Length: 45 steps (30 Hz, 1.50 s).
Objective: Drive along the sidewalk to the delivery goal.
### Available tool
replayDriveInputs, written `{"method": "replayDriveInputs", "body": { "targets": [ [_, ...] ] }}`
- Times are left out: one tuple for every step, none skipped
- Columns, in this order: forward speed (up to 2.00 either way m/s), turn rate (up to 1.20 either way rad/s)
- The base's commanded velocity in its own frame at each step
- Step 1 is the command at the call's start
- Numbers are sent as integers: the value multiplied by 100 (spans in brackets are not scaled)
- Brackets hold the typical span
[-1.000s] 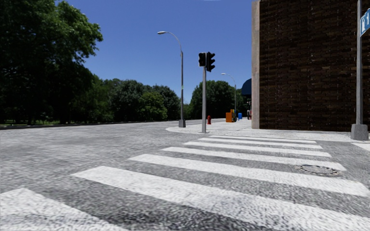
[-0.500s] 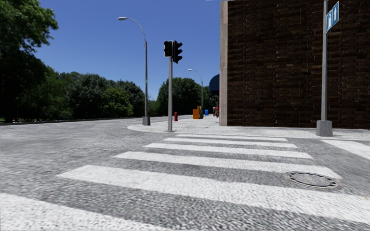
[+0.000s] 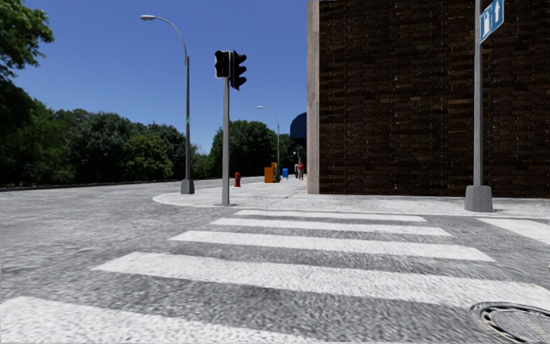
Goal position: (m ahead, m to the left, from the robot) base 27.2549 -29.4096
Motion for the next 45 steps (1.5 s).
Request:
{"method": "replayDriveInputs", "body": {
  "targets": [
    [178, -50],
    [178, -50],
    [178, -51],
    [178, -51],
    [178, -51],
    [178, -51],
    [178, -51],
    [178, -51],
    [178, -51],
    [178, -51],
    [178, -50],
    [178, -9],
    [181, 0],
    [181, 0],
    [186, 0],
    [187, 0],
    [187, 0],
    [187, 0],
    [188, 0],
    [188, 0],
    [188, 0],
    [188, 0],
    [188, -2],
    [188, -2],
    [188, -2],
    [188, -2],
    [188, -3],
    [188, -3],
    [188, -6],
    [188, -12],
    [188, -15],
    [188, -15],
    [188, -18],
    [186, -19],
    [186, -21],
    [186, -21],
    [186, -21],
    [186, -22],
    [186, -22],
    [186, -22],
    [186, -22],
    [186, -22],
    [186, -22],
    [186, -22],
    [186, -22]
  ]
}}
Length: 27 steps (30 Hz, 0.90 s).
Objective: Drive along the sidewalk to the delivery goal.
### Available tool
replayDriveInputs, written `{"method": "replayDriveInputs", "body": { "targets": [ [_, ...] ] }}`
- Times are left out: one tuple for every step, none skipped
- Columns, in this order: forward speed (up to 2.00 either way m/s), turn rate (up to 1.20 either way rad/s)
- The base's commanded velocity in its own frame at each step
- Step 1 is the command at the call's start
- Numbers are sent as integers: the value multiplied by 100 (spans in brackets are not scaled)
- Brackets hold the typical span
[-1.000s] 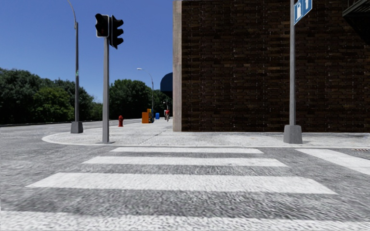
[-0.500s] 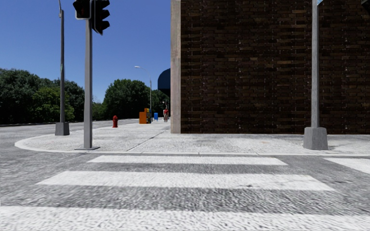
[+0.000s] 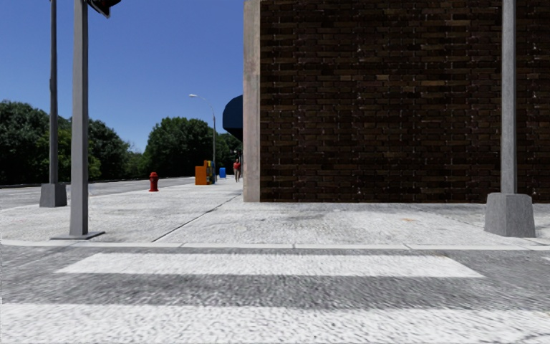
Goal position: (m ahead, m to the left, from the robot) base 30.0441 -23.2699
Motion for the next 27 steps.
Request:
{"method": "replayDriveInputs", "body": {
  "targets": [
    [186, -22],
    [186, -22],
    [186, -22],
    [186, -23],
    [186, -23],
    [186, -24],
    [186, -25],
    [186, -25],
    [186, -25],
    [186, -25],
    [186, -26],
    [186, -26],
    [186, -28],
    [186, -34],
    [186, -43],
    [186, -43],
    [186, -46],
    [185, -47],
    [185, -47],
    [185, -49],
    [185, -51],
    [185, -52],
    [185, -52],
    [184, -53],
    [184, -54],
    [184, -54],
    [184, -54]
  ]
}}
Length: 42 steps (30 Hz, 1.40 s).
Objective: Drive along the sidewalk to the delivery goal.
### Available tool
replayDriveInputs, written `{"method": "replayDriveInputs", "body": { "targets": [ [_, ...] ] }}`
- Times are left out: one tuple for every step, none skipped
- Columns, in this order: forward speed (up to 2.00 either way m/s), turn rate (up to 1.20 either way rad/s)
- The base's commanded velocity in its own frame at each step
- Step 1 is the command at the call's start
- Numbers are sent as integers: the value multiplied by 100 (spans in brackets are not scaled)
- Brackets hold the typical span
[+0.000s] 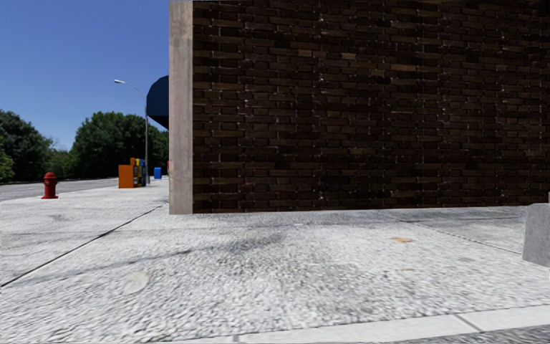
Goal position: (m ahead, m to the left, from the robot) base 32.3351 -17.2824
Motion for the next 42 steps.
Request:
{"method": "replayDriveInputs", "body": {
  "targets": [
    [184, -54],
    [184, -54],
    [184, -54],
    [184, -54],
    [183, -54],
    [183, -54],
    [183, -54],
    [183, -54],
    [183, -54],
    [183, -54],
    [183, -54],
    [183, -54],
    [183, -54],
    [183, -54],
    [183, -54],
    [183, -54],
    [183, -54],
    [183, -54],
    [183, -54],
    [183, -54],
    [183, -54],
    [183, -54],
    [183, -54],
    [183, -54],
    [183, -54],
    [183, -54],
    [183, -54],
    [183, -54],
    [183, -54],
    [183, -54],
    [183, -54],
    [183, -54],
    [183, -54],
    [183, -54],
    [183, -54],
    [183, -54],
    [183, -54],
    [183, -54],
    [183, -54],
    [183, -54],
    [183, -54],
    [183, -54]
  ]
}}
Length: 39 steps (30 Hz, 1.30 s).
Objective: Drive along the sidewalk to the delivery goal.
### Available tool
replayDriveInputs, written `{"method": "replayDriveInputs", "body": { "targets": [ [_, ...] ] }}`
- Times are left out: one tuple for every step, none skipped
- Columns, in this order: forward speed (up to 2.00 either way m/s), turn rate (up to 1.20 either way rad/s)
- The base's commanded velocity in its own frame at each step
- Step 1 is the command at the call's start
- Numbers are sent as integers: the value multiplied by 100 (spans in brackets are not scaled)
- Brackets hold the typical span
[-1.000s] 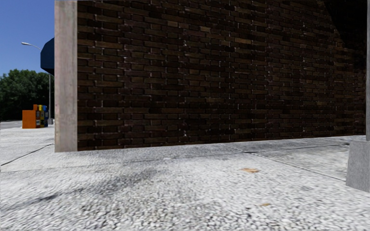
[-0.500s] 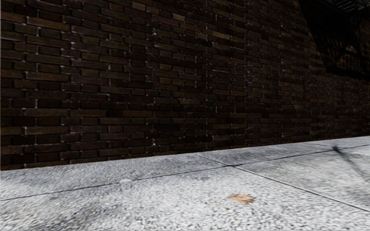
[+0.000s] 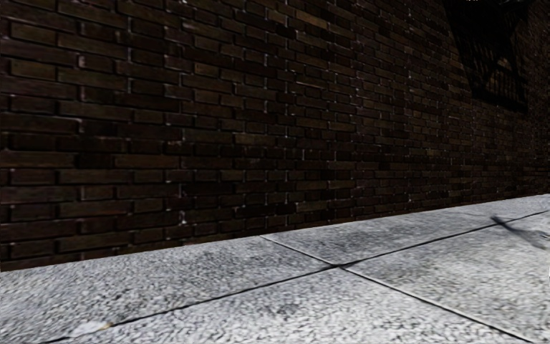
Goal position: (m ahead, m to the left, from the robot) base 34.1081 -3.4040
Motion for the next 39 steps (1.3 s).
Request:
{"method": "replayDriveInputs", "body": {
  "targets": [
    [183, -55],
    [183, -58],
    [183, -58],
    [180, -69],
    [174, -79],
    [174, -79],
    [172, -82],
    [171, -83],
    [171, -83],
    [171, -83],
    [171, -83],
    [171, -83],
    [171, -83],
    [171, -83],
    [171, -83],
    [171, -83],
    [171, -83],
    [171, -83],
    [171, -83],
    [171, -83],
    [171, -83],
    [171, -83],
    [171, -83],
    [171, -83],
    [171, -83],
    [171, -83],
    [171, -83],
    [171, -83],
    [171, -83],
    [171, -83],
    [171, -83],
    [171, -83],
    [171, -83],
    [171, -81],
    [170, -73],
    [171, -68],
    [171, -68],
    [171, -63],
    [172, -52]
  ]
}}
